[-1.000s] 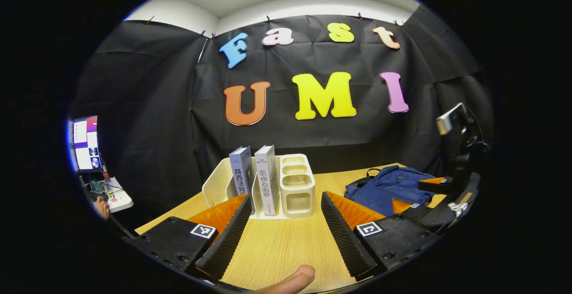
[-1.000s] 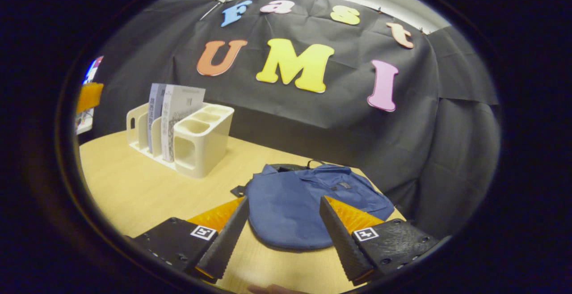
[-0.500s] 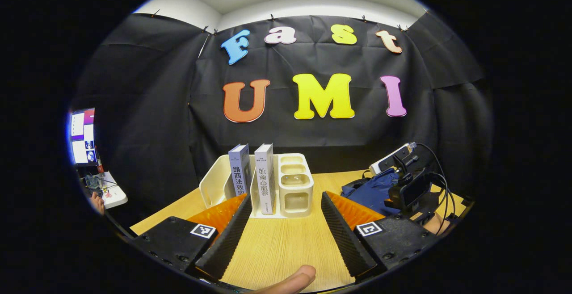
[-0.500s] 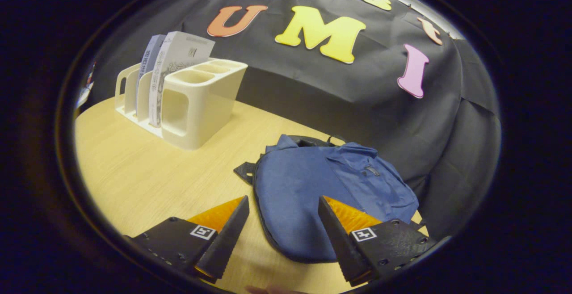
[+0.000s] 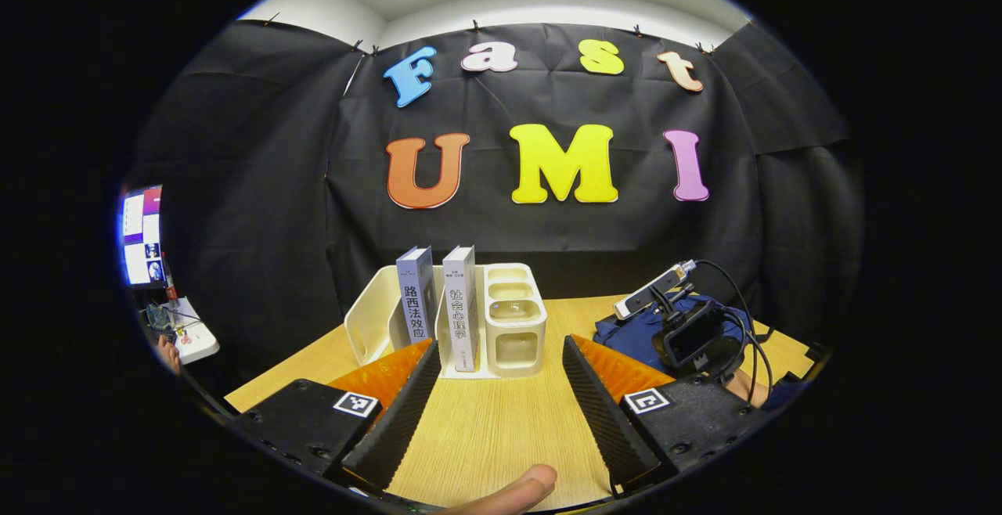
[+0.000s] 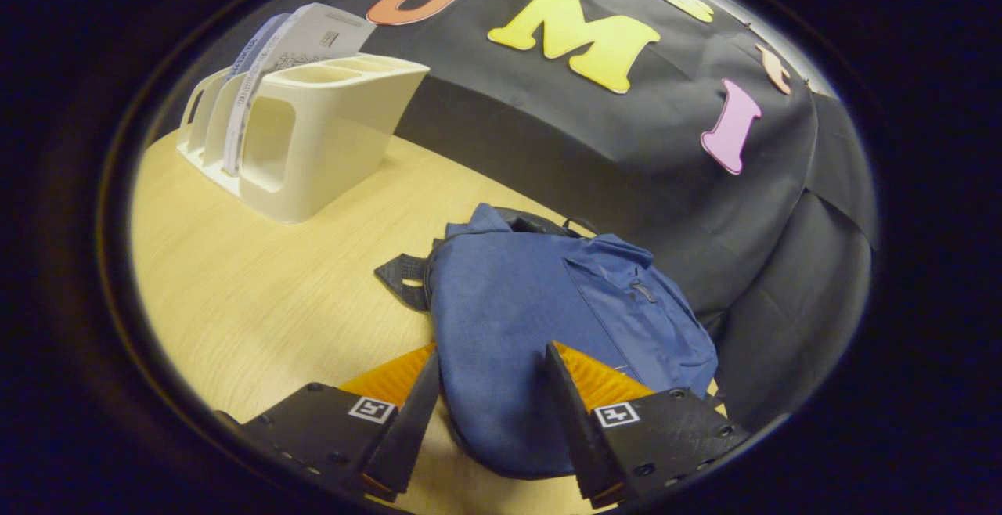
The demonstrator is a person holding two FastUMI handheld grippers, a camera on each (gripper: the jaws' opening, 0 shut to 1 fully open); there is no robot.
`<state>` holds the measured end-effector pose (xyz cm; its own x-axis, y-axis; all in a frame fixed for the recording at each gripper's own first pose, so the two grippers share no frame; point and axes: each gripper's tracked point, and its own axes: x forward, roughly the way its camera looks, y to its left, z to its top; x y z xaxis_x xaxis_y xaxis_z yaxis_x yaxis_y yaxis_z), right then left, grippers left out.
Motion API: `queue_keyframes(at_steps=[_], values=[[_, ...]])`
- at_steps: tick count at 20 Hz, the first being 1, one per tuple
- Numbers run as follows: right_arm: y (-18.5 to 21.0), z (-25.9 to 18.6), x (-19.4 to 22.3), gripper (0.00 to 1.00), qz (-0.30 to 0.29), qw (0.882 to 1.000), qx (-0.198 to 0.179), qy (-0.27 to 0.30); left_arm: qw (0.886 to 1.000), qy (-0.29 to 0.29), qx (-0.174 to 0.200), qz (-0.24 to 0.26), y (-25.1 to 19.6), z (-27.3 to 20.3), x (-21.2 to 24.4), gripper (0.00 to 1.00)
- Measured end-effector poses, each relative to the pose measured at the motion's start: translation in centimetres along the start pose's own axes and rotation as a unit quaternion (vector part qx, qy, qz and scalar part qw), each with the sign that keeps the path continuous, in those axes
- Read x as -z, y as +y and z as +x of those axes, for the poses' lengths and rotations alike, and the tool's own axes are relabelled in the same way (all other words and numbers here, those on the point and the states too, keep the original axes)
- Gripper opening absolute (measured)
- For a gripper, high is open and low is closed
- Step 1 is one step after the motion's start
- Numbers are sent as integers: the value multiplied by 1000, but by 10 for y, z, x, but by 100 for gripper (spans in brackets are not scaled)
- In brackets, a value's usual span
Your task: Open the schoolbag, grab two books from the bookshelf and put them into the schoolbag.
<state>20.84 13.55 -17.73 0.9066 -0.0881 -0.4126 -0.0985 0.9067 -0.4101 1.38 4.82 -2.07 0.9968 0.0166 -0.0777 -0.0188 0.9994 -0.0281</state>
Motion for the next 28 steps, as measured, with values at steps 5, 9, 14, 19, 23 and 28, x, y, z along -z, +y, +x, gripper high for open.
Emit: queue_keyframes(at_steps=[5, 9, 14, 19, 23, 28], values=[[-21, -18, -27, 70, -4, 999, 22, -25, 1000, 8, 2, -6, -1, 2, 4, 98], [-27, -5, -36, 56, -13, 999, 38, -15, 1000, 8, -3, -10, 3, 2, 3, 98], [-56, -2, -48, 33, -7, 996, 85, -18, 1000, 13, -3, -10, 2, 5, 7, 98], [-86, 9, -53, 23, 29, 997, 68, -7, 1000, 22, -4, -18, 2, 7, 12, 99], [-104, 0, -57, 7, 53, 997, 56, 1, 999, 28, -3, -18, 2, 10, 15, 99], [-139, -14, -77, 7, 64, 995, 76, -20, 999, 32, 5, -14, -4, 10, 17, 99]])
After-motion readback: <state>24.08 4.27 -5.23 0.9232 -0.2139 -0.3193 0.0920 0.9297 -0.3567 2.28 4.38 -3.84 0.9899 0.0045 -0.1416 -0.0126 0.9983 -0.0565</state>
